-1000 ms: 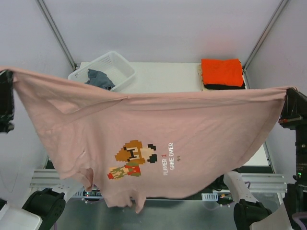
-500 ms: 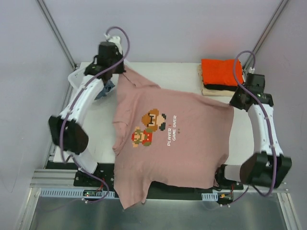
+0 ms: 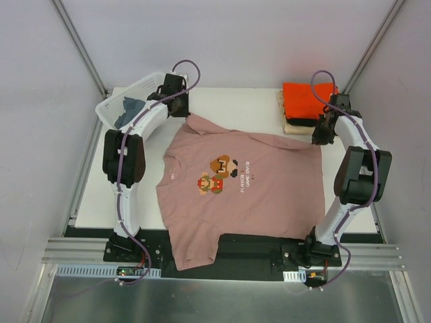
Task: Fold and stack the t-shirts
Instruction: Flatten out the tshirt, then fold the flattened tshirt in 1/3 of the way
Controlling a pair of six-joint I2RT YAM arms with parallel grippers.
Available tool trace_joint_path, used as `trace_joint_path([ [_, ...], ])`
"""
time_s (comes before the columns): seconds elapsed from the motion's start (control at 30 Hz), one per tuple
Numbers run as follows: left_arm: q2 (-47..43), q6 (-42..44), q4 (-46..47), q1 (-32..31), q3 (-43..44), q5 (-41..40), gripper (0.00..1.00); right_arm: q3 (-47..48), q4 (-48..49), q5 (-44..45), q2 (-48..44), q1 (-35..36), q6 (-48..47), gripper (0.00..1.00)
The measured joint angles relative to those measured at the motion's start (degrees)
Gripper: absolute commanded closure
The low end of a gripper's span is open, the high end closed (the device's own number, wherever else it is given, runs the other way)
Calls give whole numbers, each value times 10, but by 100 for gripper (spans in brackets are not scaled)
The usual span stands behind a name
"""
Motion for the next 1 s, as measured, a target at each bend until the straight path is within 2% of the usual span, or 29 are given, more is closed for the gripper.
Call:
trace_joint_path([
  [0.17,-3,-15,16,0,-10,0,100,18,2,0,7,0,-3,90],
  [0.33,-51,-58,13,0,-97,-5,100,18,-5,0,7,0,-3,89],
  [0.5,-143,-99,12,-5,-179,-18,100,5,-18,9,-13,0,-2,89],
  [0.8,-350,-170,12,-39,-315,-95,100,2,-84,44,-49,-4,0,89],
  [1.0,-428,-229,-17,-65,-392,-128,100,2,-119,46,-54,-10,0,88],
])
